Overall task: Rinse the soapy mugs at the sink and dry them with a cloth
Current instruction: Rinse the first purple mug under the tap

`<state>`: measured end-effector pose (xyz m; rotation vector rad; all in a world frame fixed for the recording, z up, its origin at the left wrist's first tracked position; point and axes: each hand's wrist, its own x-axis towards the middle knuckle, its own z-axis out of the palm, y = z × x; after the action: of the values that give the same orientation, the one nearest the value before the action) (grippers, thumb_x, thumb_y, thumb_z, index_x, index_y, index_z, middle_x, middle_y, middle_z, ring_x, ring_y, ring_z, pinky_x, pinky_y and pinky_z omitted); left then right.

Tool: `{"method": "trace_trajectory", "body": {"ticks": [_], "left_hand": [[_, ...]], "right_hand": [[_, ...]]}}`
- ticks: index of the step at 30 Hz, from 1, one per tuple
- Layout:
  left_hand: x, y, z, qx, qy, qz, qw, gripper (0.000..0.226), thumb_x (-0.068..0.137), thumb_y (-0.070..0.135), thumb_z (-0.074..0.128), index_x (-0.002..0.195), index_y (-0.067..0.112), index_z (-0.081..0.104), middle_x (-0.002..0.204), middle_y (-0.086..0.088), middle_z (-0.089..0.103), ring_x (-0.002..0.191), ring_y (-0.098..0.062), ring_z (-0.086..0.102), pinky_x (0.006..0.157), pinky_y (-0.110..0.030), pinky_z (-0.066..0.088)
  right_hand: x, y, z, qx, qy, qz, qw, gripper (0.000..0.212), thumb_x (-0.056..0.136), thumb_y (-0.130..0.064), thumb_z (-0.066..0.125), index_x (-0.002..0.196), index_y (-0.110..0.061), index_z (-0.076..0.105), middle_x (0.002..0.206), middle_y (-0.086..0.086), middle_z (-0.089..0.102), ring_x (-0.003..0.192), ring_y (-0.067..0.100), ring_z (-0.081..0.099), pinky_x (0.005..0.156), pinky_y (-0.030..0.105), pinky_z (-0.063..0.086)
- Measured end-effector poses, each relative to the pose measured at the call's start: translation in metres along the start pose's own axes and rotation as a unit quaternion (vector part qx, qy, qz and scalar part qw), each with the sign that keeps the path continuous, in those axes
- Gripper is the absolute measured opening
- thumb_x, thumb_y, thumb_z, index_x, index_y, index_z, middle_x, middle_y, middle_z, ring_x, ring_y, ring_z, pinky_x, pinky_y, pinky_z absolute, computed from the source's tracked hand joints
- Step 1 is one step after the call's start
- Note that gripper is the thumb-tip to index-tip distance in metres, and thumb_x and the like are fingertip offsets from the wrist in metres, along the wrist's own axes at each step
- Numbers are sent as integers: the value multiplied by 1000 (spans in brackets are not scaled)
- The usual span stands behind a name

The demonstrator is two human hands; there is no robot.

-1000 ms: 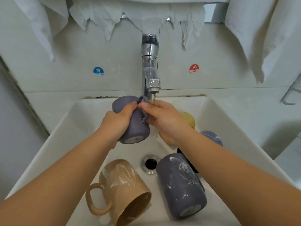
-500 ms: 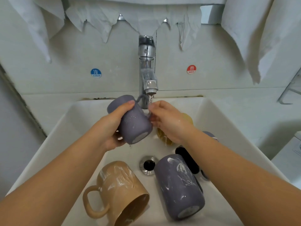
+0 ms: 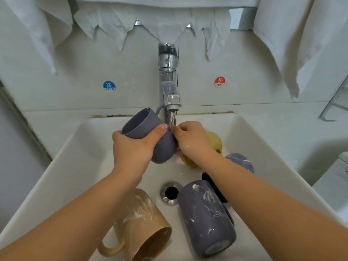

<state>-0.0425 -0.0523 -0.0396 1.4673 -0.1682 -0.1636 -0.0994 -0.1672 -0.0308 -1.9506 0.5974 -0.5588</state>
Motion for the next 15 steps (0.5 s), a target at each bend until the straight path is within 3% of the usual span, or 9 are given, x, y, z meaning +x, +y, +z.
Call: {"method": "trace_trajectory", "body": {"ticks": [4,7,10,13,15], "left_hand": [[0,-3,0,45,-14,29,998,86,53,38,93,120,11,46,106,4,61,93,-11,64,73,-30,56],[2,-3,-1,66,-39,68,995,95,40,53,90,118,12,56,106,3,67,89,-8,67,64,-20,52],[8,0,-4,62,-31,88,994,95,38,55,88,118,12,61,106,1,70,91,-11,69,70,-27,57],[16,2,-9,26,-37,58,997,95,37,54,88,117,10,63,105,-4,72,91,-17,71,79,-41,60],[15,4,-8,12,-62,48,997,99,34,57,87,118,9,63,106,-5,72,93,-19,72,81,-44,59]], "right_hand": [[4,3,0,-41,29,-4,999,52,96,-33,54,50,-14,38,48,6,46,50,29,51,51,35,39],[4,5,0,-34,24,10,999,48,96,-27,53,53,-15,34,49,1,38,47,16,37,46,27,29],[0,2,4,-40,9,-16,999,41,98,-20,47,58,-15,38,56,0,42,52,14,39,48,25,29],[-4,-1,6,-80,9,-60,995,38,99,-16,43,61,-17,37,61,-2,43,56,11,38,47,22,26],[-4,-1,5,-59,26,-62,996,38,99,-20,44,62,-17,36,61,-2,42,56,13,38,51,26,27]]}}
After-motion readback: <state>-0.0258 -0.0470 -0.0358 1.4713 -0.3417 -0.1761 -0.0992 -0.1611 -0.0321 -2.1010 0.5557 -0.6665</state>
